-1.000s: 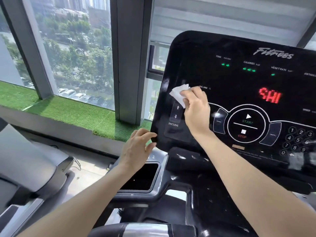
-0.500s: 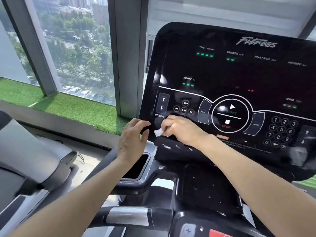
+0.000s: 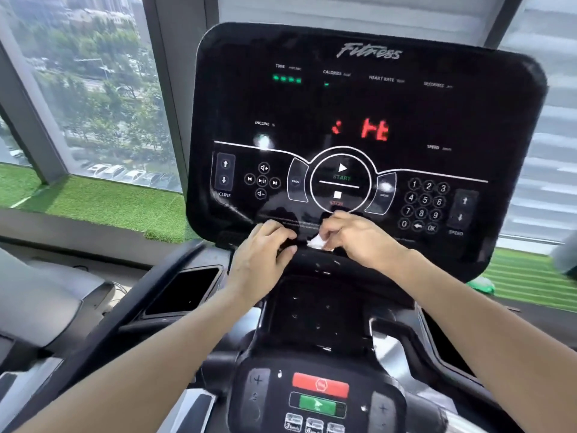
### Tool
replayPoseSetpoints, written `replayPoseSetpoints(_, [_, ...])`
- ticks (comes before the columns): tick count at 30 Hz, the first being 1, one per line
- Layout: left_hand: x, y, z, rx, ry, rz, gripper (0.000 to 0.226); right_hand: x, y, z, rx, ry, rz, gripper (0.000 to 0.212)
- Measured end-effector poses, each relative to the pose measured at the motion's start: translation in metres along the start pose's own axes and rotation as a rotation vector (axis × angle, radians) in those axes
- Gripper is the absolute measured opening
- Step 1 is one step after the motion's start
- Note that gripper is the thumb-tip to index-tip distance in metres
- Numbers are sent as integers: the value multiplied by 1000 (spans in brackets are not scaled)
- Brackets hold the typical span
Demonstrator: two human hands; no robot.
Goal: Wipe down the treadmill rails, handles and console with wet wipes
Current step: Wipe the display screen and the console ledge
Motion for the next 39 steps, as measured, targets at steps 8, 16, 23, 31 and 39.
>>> replayPoseSetpoints(8, [-15, -8, -17, 93, -70, 25, 17, -31, 61, 14, 50, 124, -31, 42])
replayPoseSetpoints(16, [-17, -16, -14, 177, -130, 79, 19, 6, -8, -5, -144, 152, 145, 31])
replayPoseSetpoints(23, [-22, -18, -14, 204, -206, 76, 20, -1, 15, -3, -129, 141, 92, 18])
replayPoseSetpoints(31, [-68, -15, -37, 264, -176, 11, 33, -39, 95, 20, -34, 199, -44, 37])
replayPoseSetpoints(39, [-95, -17, -61, 281, -189, -7, 26, -50, 123, 33, -46, 229, -76, 33])
Point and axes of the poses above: each hand's wrist, its own y-axis away from the middle knuckle, its own z-axis out of the back of the hand, x = y × z, the point moved 1 cm from there along -y, towards the middle knuckle, and after that the axes turned 4 degrees about z, right-handed, at the moved point
